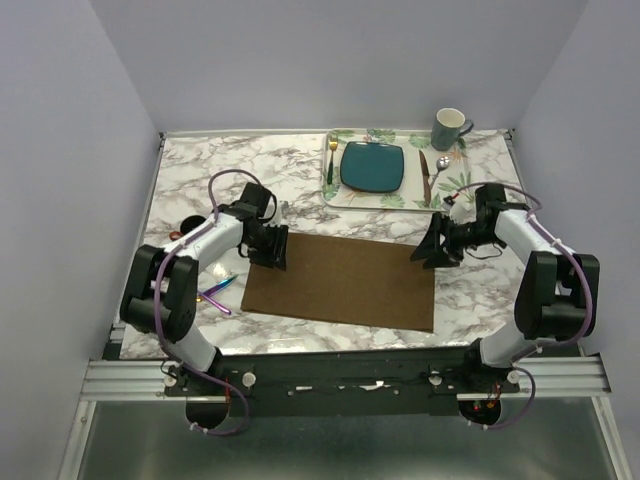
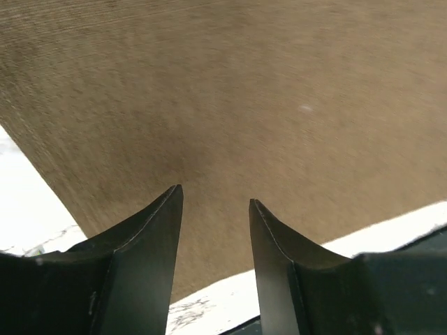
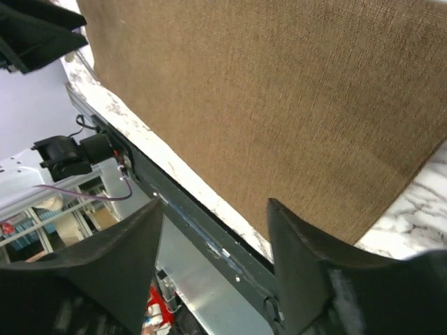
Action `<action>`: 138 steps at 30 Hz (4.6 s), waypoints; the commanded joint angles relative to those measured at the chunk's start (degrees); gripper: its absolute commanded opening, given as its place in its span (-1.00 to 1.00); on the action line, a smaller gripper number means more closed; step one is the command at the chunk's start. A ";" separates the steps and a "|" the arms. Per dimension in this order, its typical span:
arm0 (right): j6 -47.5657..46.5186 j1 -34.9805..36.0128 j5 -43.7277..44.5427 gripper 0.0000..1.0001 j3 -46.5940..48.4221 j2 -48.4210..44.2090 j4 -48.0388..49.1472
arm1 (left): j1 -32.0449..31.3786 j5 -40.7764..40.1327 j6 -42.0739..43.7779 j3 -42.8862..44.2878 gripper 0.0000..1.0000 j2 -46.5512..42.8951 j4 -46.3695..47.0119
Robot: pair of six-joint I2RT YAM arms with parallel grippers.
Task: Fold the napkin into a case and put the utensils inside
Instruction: Pick up the rectangle-folded napkin at the center of the board, then fold the rectangle-folded napkin at the center of the board.
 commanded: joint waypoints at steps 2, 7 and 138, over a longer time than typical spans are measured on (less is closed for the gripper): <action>1.80 1.26 4.36 0.32 1.12 4.98 4.83 | 0.24 -6.42 -1.22 5.71 0.04 9.08 2.02; 2.42 1.26 6.56 0.26 5.51 10.35 5.18 | 0.24 -8.09 -1.92 11.60 0.04 15.25 2.28; -6.55 17.33 16.25 -0.18 8.96 16.07 -0.70 | -12.16 -3.32 24.77 20.57 -0.33 22.37 -8.97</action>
